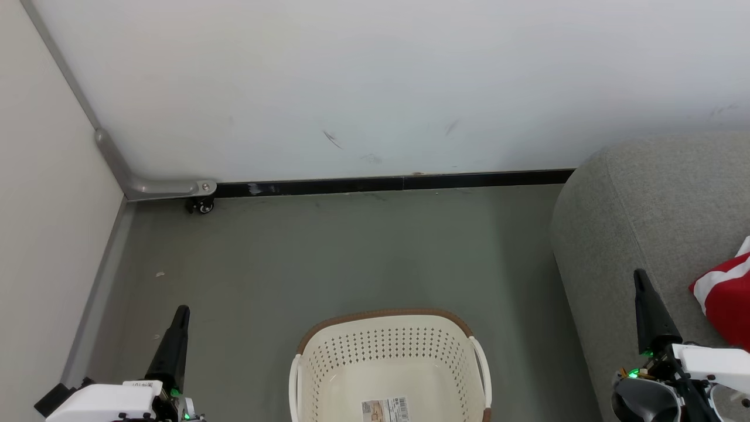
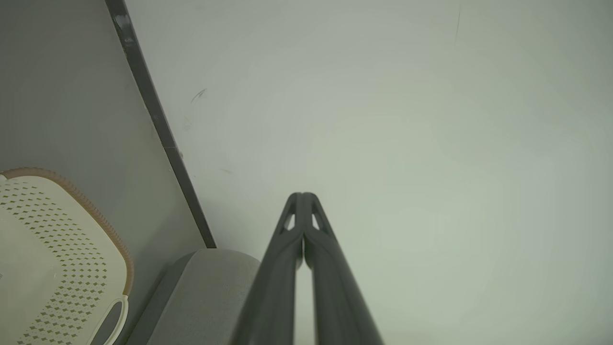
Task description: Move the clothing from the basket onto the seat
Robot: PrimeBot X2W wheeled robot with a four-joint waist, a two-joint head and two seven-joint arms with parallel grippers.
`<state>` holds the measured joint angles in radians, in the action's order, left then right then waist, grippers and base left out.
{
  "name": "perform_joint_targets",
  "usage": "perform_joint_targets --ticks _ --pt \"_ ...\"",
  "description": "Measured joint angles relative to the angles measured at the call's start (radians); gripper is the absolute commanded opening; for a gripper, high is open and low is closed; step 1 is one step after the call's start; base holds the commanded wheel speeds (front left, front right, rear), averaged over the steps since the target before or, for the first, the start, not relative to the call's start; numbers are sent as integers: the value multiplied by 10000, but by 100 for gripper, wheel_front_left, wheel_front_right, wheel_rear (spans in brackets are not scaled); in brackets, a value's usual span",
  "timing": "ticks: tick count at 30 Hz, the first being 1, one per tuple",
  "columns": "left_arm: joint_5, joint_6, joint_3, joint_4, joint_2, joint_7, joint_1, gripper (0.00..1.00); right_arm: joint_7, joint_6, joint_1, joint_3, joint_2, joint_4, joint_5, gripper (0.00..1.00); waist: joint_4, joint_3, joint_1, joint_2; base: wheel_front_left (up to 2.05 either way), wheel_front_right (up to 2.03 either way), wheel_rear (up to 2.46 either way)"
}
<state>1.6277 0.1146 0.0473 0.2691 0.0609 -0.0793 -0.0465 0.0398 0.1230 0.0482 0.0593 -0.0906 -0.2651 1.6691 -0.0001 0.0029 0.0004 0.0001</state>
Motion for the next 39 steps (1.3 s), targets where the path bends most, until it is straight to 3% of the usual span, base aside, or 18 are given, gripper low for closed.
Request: perform_joint_targets --ticks 39 --pt "0 15 19 84 -6 -12 -29 0 88 0 3 31 6 -2 0 0 1 -1 -2 0 0 0 0"
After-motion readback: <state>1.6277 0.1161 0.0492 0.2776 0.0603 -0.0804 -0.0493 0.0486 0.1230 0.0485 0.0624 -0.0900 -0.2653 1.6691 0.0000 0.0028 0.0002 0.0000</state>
